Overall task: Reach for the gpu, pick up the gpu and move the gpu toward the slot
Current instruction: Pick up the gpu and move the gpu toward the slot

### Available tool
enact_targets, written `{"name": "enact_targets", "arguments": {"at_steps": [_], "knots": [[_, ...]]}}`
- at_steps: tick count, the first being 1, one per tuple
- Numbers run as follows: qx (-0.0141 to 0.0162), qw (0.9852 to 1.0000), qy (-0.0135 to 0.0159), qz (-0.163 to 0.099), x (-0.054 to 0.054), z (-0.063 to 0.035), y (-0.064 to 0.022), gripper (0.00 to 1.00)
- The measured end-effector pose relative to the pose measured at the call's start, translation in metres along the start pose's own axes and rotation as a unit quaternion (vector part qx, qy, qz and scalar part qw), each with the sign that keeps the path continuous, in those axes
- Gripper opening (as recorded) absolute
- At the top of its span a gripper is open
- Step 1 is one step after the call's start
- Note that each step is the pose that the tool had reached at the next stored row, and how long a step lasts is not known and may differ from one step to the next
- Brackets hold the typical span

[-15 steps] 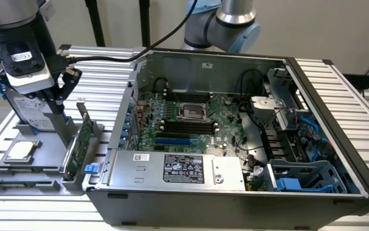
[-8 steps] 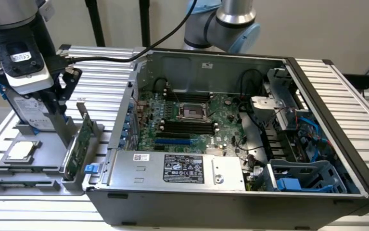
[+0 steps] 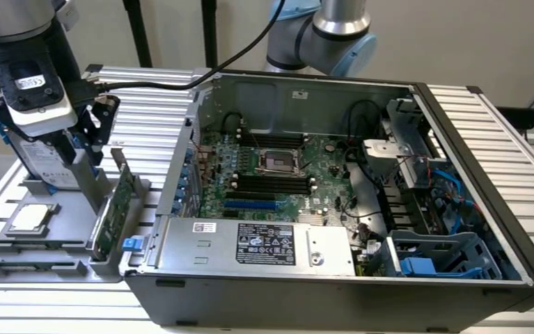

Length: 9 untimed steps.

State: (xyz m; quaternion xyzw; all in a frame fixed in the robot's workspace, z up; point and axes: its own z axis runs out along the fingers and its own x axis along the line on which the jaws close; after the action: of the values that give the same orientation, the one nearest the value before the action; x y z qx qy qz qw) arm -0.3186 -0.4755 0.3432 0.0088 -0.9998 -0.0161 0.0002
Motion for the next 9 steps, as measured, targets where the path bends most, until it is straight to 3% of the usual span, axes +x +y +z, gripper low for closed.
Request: {"name": "enact_targets", "arguments": {"at_steps": [4,9], "knots": [[-0.0001,1.0000,-0.0001,0.000,0.0006,0.0007,0.0000,0.42],[0.0000,1.0000,0.0000,0.000,0.0025,0.0094,-0.0009,0.42]]}}
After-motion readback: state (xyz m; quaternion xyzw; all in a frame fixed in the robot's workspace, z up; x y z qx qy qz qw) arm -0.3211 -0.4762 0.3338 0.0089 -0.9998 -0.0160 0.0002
